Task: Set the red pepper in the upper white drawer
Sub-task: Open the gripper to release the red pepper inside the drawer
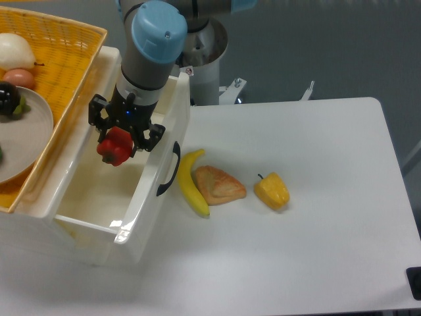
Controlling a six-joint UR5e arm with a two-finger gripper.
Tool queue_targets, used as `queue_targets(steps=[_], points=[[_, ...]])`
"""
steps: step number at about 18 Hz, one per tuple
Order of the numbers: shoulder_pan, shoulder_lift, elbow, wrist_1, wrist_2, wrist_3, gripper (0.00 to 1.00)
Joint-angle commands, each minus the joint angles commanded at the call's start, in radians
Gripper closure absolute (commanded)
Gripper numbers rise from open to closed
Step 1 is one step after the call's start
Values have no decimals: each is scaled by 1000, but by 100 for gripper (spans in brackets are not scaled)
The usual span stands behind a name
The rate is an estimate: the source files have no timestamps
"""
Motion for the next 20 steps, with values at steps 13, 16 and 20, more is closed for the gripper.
queue_targets(steps=[13,16,20], points=[[2,-2,2,3,2,5,19],[2,-2,5,5,2,5,19],[2,-3,11,3,2,5,20]])
